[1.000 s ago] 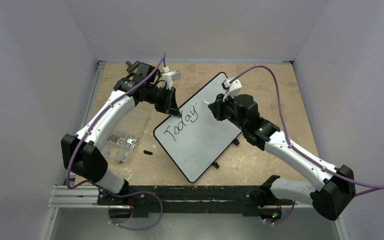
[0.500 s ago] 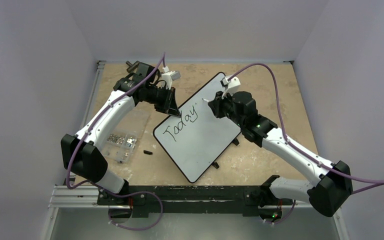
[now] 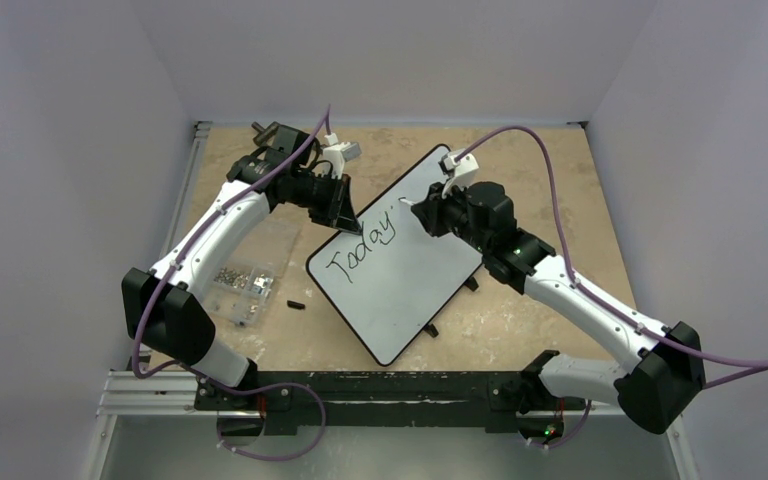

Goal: Write a sentence on the whiteboard

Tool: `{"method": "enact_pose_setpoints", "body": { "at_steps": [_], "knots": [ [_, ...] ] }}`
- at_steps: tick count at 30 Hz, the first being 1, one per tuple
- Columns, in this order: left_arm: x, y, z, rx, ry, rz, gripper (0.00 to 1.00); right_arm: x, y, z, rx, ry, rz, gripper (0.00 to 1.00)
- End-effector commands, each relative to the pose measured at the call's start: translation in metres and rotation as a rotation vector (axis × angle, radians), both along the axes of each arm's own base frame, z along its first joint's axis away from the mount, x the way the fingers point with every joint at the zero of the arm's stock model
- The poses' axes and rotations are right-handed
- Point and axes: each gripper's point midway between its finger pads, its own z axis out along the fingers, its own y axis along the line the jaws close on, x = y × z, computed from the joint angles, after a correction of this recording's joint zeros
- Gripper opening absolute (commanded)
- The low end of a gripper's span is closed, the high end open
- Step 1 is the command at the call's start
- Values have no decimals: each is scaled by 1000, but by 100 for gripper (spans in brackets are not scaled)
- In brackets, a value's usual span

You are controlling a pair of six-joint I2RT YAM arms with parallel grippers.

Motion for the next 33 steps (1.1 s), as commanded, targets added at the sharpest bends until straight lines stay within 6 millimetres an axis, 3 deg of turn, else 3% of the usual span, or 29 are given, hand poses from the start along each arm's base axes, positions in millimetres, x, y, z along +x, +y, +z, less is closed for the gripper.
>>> {"method": "enact_pose_setpoints", "body": {
  "at_steps": [1, 19, 33],
  "knots": [
    [15, 12, 12, 45, -136, 38, 0, -7, 7, 7, 31, -17, 54, 0],
    [14, 11, 13, 41, -138, 36, 0, -26, -3, -17, 22, 46, 61, 0],
    [14, 11, 13, 39, -137, 35, 0, -6, -19, -19, -39, 40, -67, 0]
  ]
}}
